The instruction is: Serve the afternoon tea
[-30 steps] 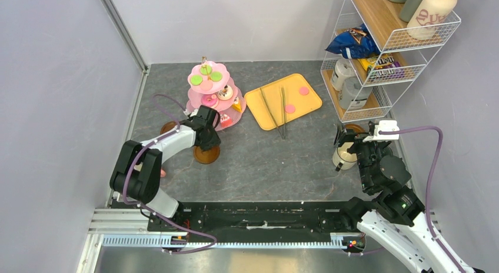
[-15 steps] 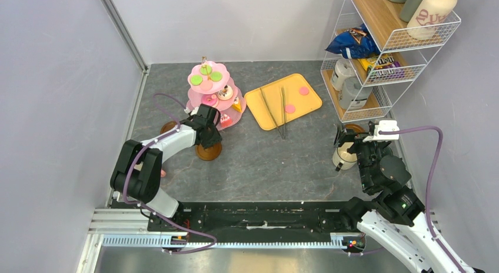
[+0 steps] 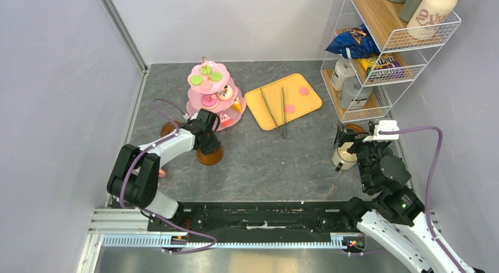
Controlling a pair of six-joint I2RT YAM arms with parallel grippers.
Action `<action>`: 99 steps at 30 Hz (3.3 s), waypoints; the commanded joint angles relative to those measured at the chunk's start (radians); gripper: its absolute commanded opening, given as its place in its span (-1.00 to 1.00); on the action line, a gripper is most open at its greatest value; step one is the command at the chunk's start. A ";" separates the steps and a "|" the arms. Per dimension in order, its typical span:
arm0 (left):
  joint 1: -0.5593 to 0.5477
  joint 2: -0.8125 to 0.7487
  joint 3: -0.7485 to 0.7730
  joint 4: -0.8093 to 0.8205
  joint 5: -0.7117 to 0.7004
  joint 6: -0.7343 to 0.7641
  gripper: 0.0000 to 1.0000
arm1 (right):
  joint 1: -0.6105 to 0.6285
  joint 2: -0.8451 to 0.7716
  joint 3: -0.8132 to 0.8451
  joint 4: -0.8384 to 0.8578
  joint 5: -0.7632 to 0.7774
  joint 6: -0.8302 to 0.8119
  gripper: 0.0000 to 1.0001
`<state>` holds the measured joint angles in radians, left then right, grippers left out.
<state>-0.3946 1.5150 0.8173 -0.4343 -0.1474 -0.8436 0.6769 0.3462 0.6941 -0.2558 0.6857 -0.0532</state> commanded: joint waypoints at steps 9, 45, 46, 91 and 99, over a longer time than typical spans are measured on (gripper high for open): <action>0.009 0.045 0.047 -0.094 -0.146 0.068 -0.26 | 0.006 -0.003 -0.001 0.016 0.008 0.006 0.98; 0.097 -0.154 0.037 -0.184 -0.130 0.071 -0.12 | 0.007 -0.010 -0.001 0.014 0.005 0.007 0.98; 0.100 -0.167 0.055 -0.197 -0.138 0.077 -0.08 | 0.007 -0.010 -0.001 0.014 0.007 0.007 0.99; 0.537 -0.309 -0.036 -0.193 -0.325 0.175 -0.20 | 0.012 -0.037 -0.005 0.016 0.007 0.007 0.98; 0.537 -0.333 -0.021 -0.164 -0.275 0.276 -0.95 | 0.014 -0.047 -0.006 0.015 0.012 0.006 0.98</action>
<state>0.1432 1.2026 0.7769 -0.6697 -0.4686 -0.6483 0.6838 0.3092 0.6941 -0.2562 0.6865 -0.0528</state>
